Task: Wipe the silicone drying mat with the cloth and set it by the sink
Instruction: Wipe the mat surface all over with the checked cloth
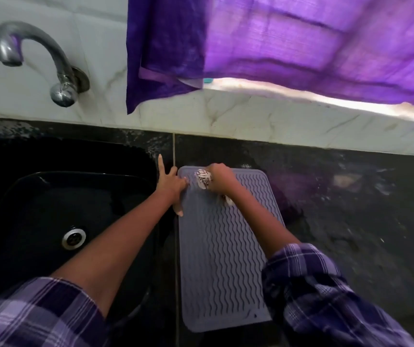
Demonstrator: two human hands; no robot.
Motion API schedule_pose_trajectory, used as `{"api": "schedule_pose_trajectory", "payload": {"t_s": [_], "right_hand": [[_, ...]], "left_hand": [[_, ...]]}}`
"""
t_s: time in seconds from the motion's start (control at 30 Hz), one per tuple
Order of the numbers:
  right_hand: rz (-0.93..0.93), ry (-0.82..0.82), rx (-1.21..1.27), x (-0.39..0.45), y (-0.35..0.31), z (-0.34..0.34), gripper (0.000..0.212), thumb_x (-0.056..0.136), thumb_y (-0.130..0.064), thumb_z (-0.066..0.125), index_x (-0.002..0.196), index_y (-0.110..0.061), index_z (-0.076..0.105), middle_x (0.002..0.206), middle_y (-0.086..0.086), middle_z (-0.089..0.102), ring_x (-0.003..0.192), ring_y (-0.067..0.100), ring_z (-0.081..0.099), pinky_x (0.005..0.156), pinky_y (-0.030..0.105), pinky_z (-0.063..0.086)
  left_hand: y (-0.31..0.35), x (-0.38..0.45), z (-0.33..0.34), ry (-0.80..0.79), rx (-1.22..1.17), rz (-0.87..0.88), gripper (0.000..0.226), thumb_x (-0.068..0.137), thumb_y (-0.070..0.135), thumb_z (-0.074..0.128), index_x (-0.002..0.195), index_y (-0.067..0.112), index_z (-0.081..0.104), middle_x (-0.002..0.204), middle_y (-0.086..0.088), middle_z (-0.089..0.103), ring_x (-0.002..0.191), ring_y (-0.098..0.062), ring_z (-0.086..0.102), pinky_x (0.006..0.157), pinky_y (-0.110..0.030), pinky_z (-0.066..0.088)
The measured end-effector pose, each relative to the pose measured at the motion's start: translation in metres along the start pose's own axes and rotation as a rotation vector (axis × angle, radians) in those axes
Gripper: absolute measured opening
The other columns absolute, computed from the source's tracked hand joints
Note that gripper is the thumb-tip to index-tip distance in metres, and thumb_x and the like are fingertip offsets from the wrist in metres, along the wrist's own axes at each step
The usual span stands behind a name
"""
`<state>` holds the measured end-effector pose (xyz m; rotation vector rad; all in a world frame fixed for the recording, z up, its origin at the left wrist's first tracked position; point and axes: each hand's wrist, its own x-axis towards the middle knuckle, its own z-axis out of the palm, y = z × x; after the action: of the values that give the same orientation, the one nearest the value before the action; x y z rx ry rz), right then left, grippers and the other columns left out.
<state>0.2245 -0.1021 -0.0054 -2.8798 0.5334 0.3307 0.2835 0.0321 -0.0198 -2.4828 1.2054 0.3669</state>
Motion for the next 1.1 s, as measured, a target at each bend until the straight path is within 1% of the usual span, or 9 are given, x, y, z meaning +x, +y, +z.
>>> {"api": "schedule_pose_trajectory", "payload": {"t_s": [0.13,0.23,0.4,0.47,0.6,0.7,0.8,0.97,1.1], "right_hand": [[-0.021,-0.062,-0.028,-0.008,-0.012,0.016,0.034,0.088,-0.024,0.058,0.116,-0.004,0.060,0.119,0.019,0.063,0.110,0.033,0.058,0.094,0.037,0.045],[-0.021,-0.173,0.036,-0.039,-0.009,0.023,0.028,0.083,-0.021,0.064,0.107,-0.007,0.061,0.100,0.012,0.063,0.097,0.028,0.060,0.082,0.035,0.046],[-0.061,-0.489,-0.029,-0.092,0.003,0.029,0.014,0.083,-0.008,0.059,0.097,-0.006,0.061,0.091,0.010,0.059,0.086,0.022,0.057,0.078,0.033,0.051],[-0.082,-0.447,-0.082,-0.079,-0.004,0.014,0.019,0.085,-0.011,0.057,0.103,-0.005,0.060,0.091,0.008,0.058,0.084,0.021,0.055,0.072,0.029,0.048],[-0.052,-0.049,-0.023,-0.033,-0.013,-0.002,0.023,0.085,-0.020,0.062,0.103,-0.006,0.063,0.102,0.015,0.067,0.097,0.030,0.063,0.085,0.037,0.049],[-0.047,-0.084,-0.060,-0.033,-0.022,0.014,0.028,0.088,-0.025,0.058,0.105,-0.003,0.064,0.110,0.018,0.066,0.103,0.033,0.061,0.088,0.036,0.046],[-0.070,-0.101,-0.040,-0.063,-0.020,0.035,0.024,0.084,-0.021,0.062,0.102,-0.006,0.065,0.101,0.014,0.067,0.096,0.028,0.063,0.078,0.031,0.045],[-0.159,-0.271,-0.073,-0.146,-0.004,0.060,0.030,0.078,-0.013,0.065,0.108,-0.007,0.066,0.108,0.014,0.067,0.100,0.029,0.062,0.086,0.035,0.049],[-0.125,-0.246,-0.070,-0.128,-0.017,0.039,0.024,0.082,-0.018,0.064,0.100,-0.004,0.066,0.093,0.013,0.067,0.083,0.026,0.060,0.073,0.031,0.046]], "left_hand": [[-0.007,-0.002,-0.001,0.007,0.006,0.028,0.092,0.062,0.068,0.070,0.139,0.025,0.047,0.142,-0.007,0.048,0.140,-0.029,0.026,0.106,-0.075,-0.006],[-0.001,0.000,-0.001,-0.015,0.024,0.004,0.074,0.065,0.063,0.072,0.128,0.027,0.057,0.135,-0.005,0.055,0.139,-0.029,0.028,0.105,-0.076,-0.007],[0.010,0.000,-0.004,-0.053,0.073,-0.060,0.079,0.056,0.064,0.078,0.124,0.026,0.062,0.135,-0.004,0.055,0.141,-0.028,0.027,0.105,-0.074,-0.011],[0.015,-0.003,-0.003,-0.067,0.073,-0.079,0.081,0.057,0.064,0.078,0.127,0.025,0.060,0.141,-0.005,0.050,0.143,-0.028,0.023,0.104,-0.075,-0.011],[0.015,-0.005,0.003,-0.027,0.036,-0.116,0.086,0.059,0.061,0.078,0.134,0.029,0.052,0.147,-0.002,0.044,0.144,-0.028,0.022,0.106,-0.073,-0.009],[0.016,-0.009,0.008,-0.010,0.005,-0.128,0.081,0.062,0.058,0.078,0.133,0.027,0.053,0.142,-0.003,0.050,0.142,-0.027,0.025,0.108,-0.072,-0.007],[0.015,-0.011,0.012,0.004,-0.008,-0.139,0.072,0.066,0.056,0.076,0.126,0.021,0.059,0.129,-0.004,0.059,0.138,-0.027,0.029,0.111,-0.070,-0.003],[0.021,-0.019,0.005,0.010,0.047,-0.121,0.061,0.068,0.052,0.076,0.119,0.021,0.064,0.134,-0.006,0.056,0.141,-0.027,0.028,0.110,-0.069,-0.006],[0.042,-0.040,0.009,0.108,0.073,-0.060,0.046,0.076,0.036,0.074,0.118,0.020,0.066,0.141,-0.006,0.052,0.145,-0.026,0.024,0.112,-0.068,-0.005]]}}
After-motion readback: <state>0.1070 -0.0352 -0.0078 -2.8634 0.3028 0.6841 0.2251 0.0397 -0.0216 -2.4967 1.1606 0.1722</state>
